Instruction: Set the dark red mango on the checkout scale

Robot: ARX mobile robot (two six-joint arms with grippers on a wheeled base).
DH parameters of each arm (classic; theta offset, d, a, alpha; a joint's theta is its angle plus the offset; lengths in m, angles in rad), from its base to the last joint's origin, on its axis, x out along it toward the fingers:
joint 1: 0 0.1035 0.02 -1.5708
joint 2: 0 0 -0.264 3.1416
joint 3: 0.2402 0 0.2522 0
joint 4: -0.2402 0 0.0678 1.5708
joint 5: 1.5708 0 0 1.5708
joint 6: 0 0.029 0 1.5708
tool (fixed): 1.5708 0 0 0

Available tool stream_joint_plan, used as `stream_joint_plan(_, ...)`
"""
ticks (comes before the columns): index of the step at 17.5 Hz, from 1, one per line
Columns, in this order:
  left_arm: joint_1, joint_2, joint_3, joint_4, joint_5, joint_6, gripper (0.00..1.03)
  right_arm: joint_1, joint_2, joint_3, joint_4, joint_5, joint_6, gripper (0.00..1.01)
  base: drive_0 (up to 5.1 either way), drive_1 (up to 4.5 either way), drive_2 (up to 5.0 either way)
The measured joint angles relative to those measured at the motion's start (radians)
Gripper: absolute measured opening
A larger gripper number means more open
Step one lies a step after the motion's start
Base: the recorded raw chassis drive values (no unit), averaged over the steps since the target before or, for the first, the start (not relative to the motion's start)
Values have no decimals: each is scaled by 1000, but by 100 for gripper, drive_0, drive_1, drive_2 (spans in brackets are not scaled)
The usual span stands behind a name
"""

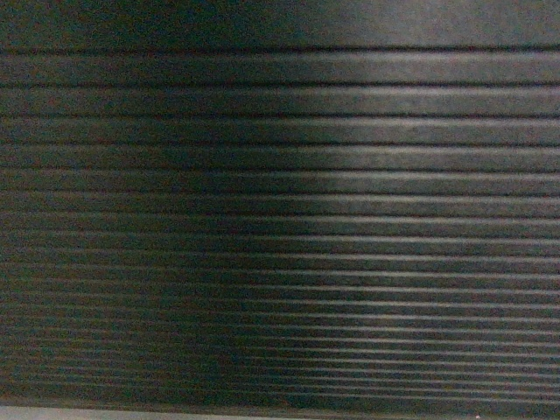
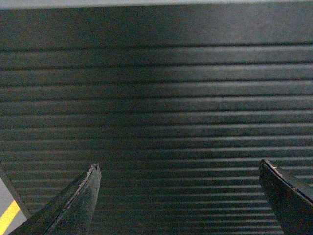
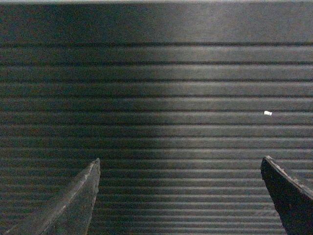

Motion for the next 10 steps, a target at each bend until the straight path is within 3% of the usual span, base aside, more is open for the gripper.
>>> stream_joint_plan(10,0,0,0,-2,0,0,98,0,0,0,-2,1,0,98,0,0,0)
